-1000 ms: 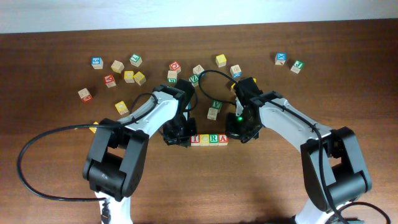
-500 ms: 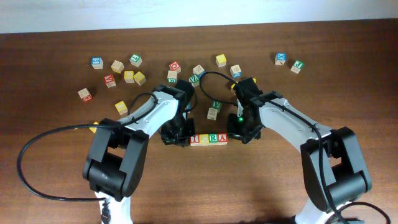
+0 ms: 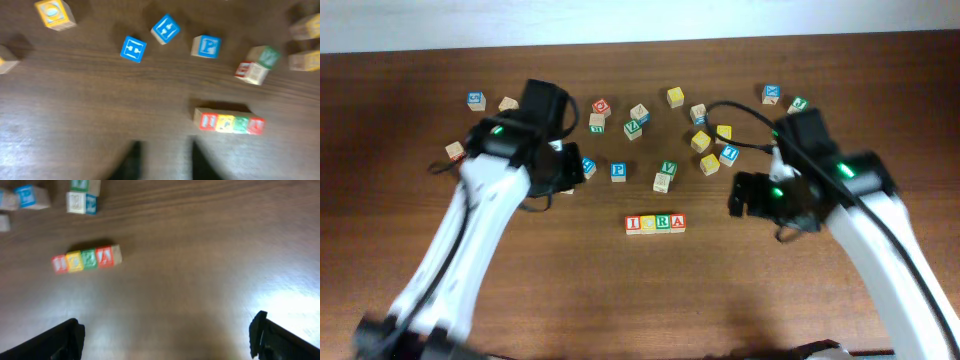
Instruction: Spell out ICRA
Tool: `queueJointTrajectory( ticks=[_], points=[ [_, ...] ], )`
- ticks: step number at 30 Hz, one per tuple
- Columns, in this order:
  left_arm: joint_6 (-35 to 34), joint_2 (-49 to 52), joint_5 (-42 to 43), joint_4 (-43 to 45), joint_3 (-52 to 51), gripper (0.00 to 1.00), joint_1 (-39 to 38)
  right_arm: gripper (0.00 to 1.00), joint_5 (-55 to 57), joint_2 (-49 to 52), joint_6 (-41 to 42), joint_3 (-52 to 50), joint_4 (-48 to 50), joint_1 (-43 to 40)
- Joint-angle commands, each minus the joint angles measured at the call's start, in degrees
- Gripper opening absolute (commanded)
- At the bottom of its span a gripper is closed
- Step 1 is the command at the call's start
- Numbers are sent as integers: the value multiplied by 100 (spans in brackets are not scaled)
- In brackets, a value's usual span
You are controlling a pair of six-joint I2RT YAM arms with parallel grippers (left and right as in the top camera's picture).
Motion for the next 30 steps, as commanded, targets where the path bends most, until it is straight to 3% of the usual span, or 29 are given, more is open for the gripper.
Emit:
queueJointTrajectory(
  ticks=[1,8,12,22,24,26,27,30],
  points=[
    [63,-629,-105,-179,76,100,33,98,114,-1130,-35,74,-339,20],
    [61,-730,-103,-387,76,99,33,98,114,-3265,308,57,-1292,20],
    [61,-730,-83,-387,76,99,33,98,111,-3373,308,57,-1766,20],
    [59,-730,-83,-387,76,99,33,98,109,-3370,304,57,-1766,17],
    [59,-730,-83,-387,76,99,33,98,396,-3434,286,0,-1281,-179],
    [61,-730,-83,-387,76,99,33,98,258,-3670,-116,-452,-138,-385],
    [59,-730,-83,-387,76,99,33,99,96,-3926,-468,-962,603,-437],
    [61,-730,-83,-387,76,99,33,98,22,-4627,-518,-2308,1934,-431]
  ],
)
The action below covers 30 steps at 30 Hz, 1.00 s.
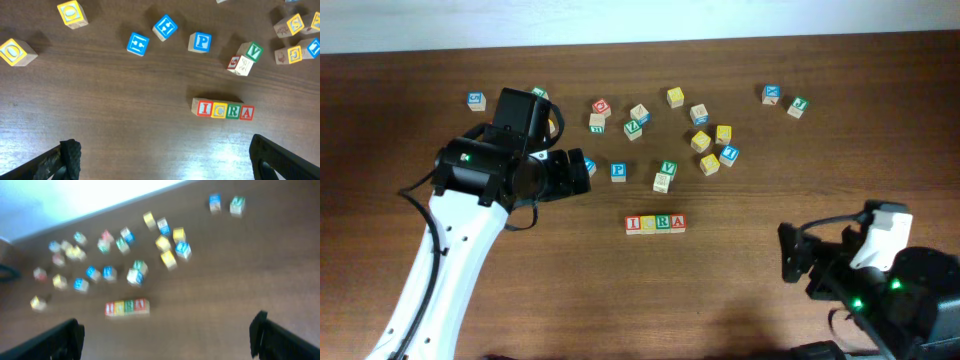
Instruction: Spell out ICRA
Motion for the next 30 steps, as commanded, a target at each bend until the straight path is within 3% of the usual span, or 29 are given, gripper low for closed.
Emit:
queueJointTrajectory(
  ticks=[1,4,11,23,30],
  points=[
    [52,-31,-46,2,48,99,33,98,-144,-699,-254,-1266,850,-46],
    [52,-31,-44,2,48,99,33,98,-205,-2059,-667,-3318,2612,-46],
    [52,-31,-44,2,48,99,33,98,-186,-2898,-1296,-4767,4310,-229],
    [52,-31,-44,2,48,99,33,98,-177,-3150,-2028,-5886,5757,-614],
    [52,-31,-44,2,48,99,33,98,214,-3150,-2048,-5888,5445,-614]
  ],
)
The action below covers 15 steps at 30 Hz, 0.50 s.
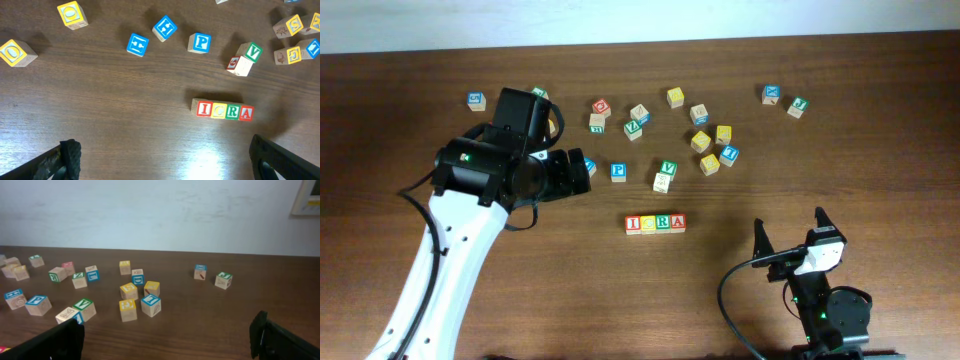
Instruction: Spell out ICRA
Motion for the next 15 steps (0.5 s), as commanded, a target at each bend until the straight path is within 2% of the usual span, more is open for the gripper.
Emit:
queueJointTrajectory(
  ticks=[1,15],
  points=[
    [52,-31,-39,-7,37,99,33,98,254,-70,-22,-31,-59,-48],
    [52,-31,-39,-7,37,99,33,98,328,-70,44,-31,-74,-37]
  ],
)
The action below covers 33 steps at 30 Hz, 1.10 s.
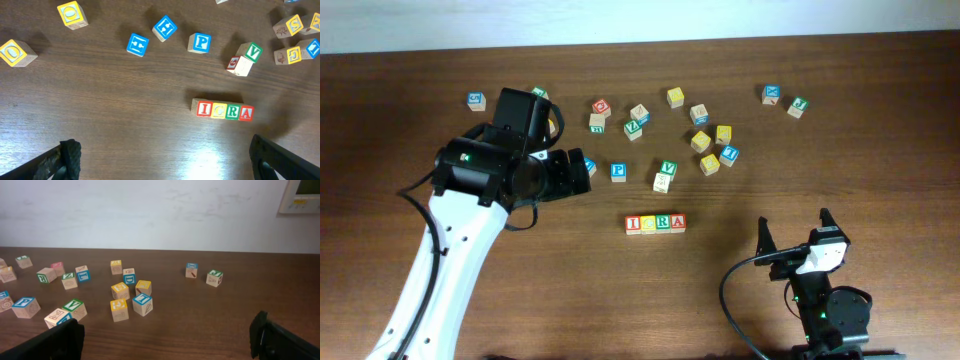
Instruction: Spell out ICRA
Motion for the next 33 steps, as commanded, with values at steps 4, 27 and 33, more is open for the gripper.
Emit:
queueJointTrajectory(
  ticks=[4,27,33],
  points=[
    [52,-31,-39,-7,37,99,33,98,83,-70,42,-31,-42,-37],
    [52,-284,-39,-7,37,99,33,98,83,-70,42,-31,-42,-37],
    [55,-1093,-42,-9,37,99,33,98,83,-70,44,-31,-42,-37]
  ],
)
